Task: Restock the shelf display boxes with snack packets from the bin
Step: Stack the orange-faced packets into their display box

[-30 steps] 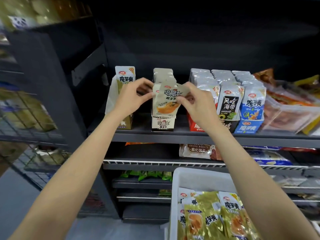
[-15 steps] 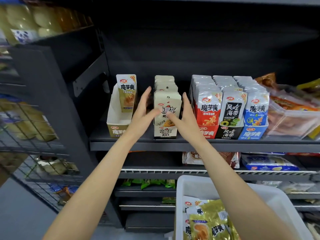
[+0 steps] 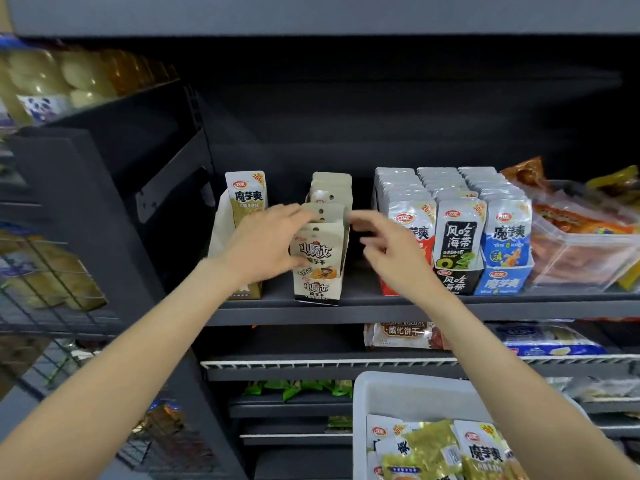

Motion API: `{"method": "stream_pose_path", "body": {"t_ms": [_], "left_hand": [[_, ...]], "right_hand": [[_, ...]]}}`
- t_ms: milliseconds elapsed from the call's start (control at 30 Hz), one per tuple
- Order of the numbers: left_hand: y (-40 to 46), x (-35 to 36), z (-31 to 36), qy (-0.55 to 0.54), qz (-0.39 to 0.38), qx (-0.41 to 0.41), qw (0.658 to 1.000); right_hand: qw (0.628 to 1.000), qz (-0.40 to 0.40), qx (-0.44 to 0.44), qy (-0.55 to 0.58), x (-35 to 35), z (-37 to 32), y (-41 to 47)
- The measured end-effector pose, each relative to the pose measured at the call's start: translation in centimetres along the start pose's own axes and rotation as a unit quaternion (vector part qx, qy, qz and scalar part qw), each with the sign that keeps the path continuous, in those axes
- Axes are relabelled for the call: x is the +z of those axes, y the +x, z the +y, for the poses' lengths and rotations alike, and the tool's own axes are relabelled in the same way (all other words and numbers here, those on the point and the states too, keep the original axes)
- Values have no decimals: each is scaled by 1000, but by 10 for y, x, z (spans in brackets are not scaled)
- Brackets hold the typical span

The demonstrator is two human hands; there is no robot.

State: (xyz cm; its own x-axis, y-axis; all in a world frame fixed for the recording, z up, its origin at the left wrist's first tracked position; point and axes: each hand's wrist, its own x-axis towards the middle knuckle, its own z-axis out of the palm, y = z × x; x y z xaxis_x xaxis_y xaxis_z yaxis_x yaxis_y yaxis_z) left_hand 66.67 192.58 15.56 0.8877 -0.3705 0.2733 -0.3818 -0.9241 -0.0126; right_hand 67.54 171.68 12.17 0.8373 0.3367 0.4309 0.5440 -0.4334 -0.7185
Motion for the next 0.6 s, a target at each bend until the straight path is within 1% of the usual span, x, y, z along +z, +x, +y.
{"method": "stream_pose_path", "body": {"t_ms": [67,100,167,267,367,400,433,500,533,600], "left_hand": [[-11,6,6,10,43,-3,999],[-15,8,8,14,61,0,998],[-19,10,12,21,89,11,996],[-22,9,13,27,104,20,994],[-22,9,14,33,113,22,993],[-22,9,14,30,114,21,993],[-21,9,14,28,110,19,993],[-19,9,14,23,100,13,995],[-19,10,14,18,98,11,995],[-18,10,12,5,101,13,995]], "right_hand": [[997,38,-34,-57,-6,-2,16],[993,37,-49,-99,-6,-1,26],[977,-15,-63,-201,-3,0,47],[932,-97,-55,-346,4,-1,69],[895,-119,-22,-428,9,-3,83],[894,-132,-8,-427,9,-3,86],[902,-148,4,-406,9,-4,88],[928,-184,17,-324,7,-5,89],[941,-190,3,-279,6,-5,86],[964,-165,-41,-205,0,-4,78]]}}
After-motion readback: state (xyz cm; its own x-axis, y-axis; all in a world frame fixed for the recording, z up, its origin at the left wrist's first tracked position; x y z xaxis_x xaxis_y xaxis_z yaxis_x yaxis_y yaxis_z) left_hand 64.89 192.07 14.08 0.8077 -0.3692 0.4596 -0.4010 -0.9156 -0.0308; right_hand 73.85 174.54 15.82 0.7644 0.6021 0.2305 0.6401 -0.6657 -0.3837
